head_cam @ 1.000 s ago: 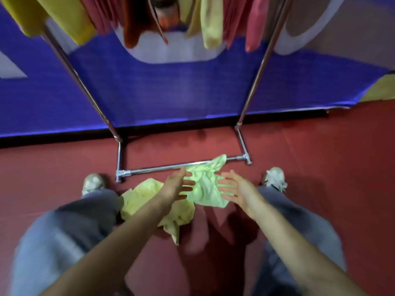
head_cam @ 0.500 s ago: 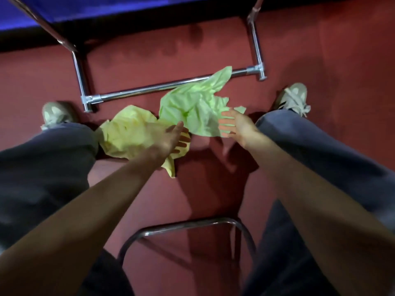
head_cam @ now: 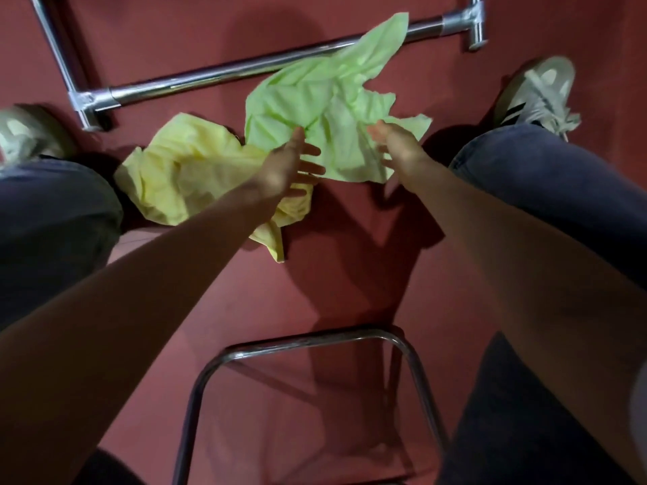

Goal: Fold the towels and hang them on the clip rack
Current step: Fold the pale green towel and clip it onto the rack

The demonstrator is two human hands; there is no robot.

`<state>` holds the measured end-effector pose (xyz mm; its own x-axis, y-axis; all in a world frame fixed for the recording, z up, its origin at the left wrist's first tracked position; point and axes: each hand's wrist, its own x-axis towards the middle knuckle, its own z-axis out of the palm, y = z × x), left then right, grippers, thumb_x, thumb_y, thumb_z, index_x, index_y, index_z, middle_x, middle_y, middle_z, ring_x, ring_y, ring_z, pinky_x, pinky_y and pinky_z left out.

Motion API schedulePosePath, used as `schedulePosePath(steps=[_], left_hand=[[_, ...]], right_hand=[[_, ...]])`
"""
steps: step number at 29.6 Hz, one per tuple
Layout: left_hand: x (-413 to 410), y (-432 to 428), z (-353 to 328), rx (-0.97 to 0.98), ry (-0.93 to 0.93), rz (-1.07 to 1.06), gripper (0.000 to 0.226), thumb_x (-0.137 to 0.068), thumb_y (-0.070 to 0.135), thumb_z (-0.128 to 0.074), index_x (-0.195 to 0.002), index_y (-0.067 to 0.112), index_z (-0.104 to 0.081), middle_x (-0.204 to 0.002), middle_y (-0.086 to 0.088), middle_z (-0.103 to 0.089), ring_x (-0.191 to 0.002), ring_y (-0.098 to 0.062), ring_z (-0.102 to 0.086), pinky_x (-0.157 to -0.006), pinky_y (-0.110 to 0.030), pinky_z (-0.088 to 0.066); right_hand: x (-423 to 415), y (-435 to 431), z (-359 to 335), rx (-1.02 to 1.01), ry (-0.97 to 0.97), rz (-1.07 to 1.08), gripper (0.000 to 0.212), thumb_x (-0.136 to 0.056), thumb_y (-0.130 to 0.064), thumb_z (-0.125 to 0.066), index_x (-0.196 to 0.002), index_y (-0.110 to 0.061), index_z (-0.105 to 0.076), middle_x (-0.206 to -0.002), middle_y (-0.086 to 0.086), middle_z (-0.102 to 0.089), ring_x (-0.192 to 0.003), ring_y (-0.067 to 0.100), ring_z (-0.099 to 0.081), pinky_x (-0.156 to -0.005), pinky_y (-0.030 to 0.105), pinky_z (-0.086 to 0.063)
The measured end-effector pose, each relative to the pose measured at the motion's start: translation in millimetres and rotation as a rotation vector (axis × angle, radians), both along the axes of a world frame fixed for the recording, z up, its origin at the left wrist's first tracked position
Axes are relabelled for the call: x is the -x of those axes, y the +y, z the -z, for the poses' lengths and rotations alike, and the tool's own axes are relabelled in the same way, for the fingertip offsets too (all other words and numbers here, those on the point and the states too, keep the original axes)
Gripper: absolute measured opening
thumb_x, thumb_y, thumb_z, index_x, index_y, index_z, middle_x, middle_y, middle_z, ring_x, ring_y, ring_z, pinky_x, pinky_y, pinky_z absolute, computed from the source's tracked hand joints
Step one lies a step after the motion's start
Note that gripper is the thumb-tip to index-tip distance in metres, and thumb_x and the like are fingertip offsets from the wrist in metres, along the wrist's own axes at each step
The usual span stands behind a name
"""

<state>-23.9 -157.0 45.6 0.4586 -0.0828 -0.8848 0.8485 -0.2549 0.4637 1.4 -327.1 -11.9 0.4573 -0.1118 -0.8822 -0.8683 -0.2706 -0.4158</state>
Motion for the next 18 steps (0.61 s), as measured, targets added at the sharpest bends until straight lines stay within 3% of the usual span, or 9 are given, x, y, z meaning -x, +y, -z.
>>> schedulePosePath(steps=[3,6,8,10,12,13,15,18], left_hand=[[-5.1,2.6,12.0,0.013,0.005,-0.032,0.05,-0.097,0.046,-0.011,-0.105,0.019,-0.053,-0.083,0.004,-0.061,-0.079,-0.011,-0.057,-0.073,-0.026,-0.042],[-1.1,9.2,19.2,0.026,0.041,-0.074,0.049,-0.096,0.047,-0.012,-0.09,0.023,-0.055,-0.083,0.002,-0.062,-0.077,-0.012,-0.058,-0.073,-0.026,-0.043],[0.1,17.5,25.3,0.025,0.057,-0.113,0.048,-0.096,0.047,-0.013,-0.092,0.022,-0.054,-0.083,0.001,-0.062,-0.076,-0.013,-0.058,-0.073,-0.027,-0.044],[0.4,26.1,26.5,0.024,0.058,-0.12,0.048,-0.096,0.046,-0.013,-0.096,0.021,-0.053,-0.084,0.001,-0.062,-0.077,-0.013,-0.059,-0.073,-0.027,-0.044],[-4.4,36.4,28.3,-0.007,0.053,-0.127,0.047,-0.096,0.046,-0.013,-0.092,0.023,-0.054,-0.085,0.001,-0.062,-0.077,-0.012,-0.059,-0.071,-0.027,-0.045],[-6.3,39.1,25.4,-0.019,0.062,-0.124,0.047,-0.097,0.046,-0.014,-0.089,0.023,-0.054,-0.085,0.002,-0.062,-0.077,-0.012,-0.059,-0.07,-0.027,-0.045],[-8.6,41.7,23.2,-0.035,0.055,-0.117,0.047,-0.097,0.045,-0.014,-0.086,0.024,-0.055,-0.084,0.002,-0.062,-0.077,-0.012,-0.059,-0.069,-0.026,-0.045],[-6.8,36.5,12.6,-0.038,0.017,-0.088,0.044,-0.097,0.042,-0.018,-0.097,0.019,-0.055,-0.085,0.002,-0.061,-0.078,-0.012,-0.057,-0.07,-0.026,-0.044]], right_hand=[[-14.3,11.1,18.4,-0.034,-0.065,-0.014,0.035,-0.095,-0.027,-0.038,-0.125,-0.012,-0.048,-0.11,-0.001,-0.049,-0.096,0.01,-0.044,-0.074,0.021,-0.04],[-17.8,23.8,29.8,-0.057,-0.124,-0.049,0.038,-0.095,-0.021,-0.038,-0.132,-0.015,-0.042,-0.134,0.003,-0.046,-0.108,0.009,-0.044,-0.088,0.019,-0.035],[-19.9,29.8,41.5,-0.023,-0.131,-0.08,0.042,-0.094,-0.018,-0.038,-0.135,-0.012,-0.037,-0.14,0.008,-0.042,-0.119,0.016,-0.045,-0.092,0.019,-0.033],[-18.6,32.2,45.3,0.041,-0.134,-0.127,0.035,-0.093,-0.016,-0.041,-0.126,-0.006,-0.045,-0.127,0.01,-0.052,-0.114,0.02,-0.05,-0.089,0.021,-0.034],[-19.6,33.4,51.7,0.091,-0.152,-0.127,0.011,-0.089,-0.014,-0.048,-0.081,-0.009,-0.054,-0.079,0.004,-0.055,-0.074,0.014,-0.052,-0.076,0.027,-0.037],[-19.3,34.6,51.8,0.098,-0.17,-0.104,0.026,-0.087,-0.013,-0.052,-0.062,-0.012,-0.045,-0.062,0.0,-0.042,-0.059,0.011,-0.041,-0.065,0.026,-0.035],[-13.5,33.8,47.2,0.083,-0.228,-0.095,0.046,-0.084,-0.011,-0.057,-0.05,-0.017,-0.028,-0.053,-0.002,-0.026,-0.047,0.007,-0.029,-0.05,0.022,-0.025],[-4.2,32.0,26.7,0.035,-0.329,-0.12,0.052,-0.083,-0.01,-0.06,-0.049,-0.017,-0.022,-0.052,-0.002,-0.022,-0.034,0.004,-0.029,-0.041,0.016,-0.021]])
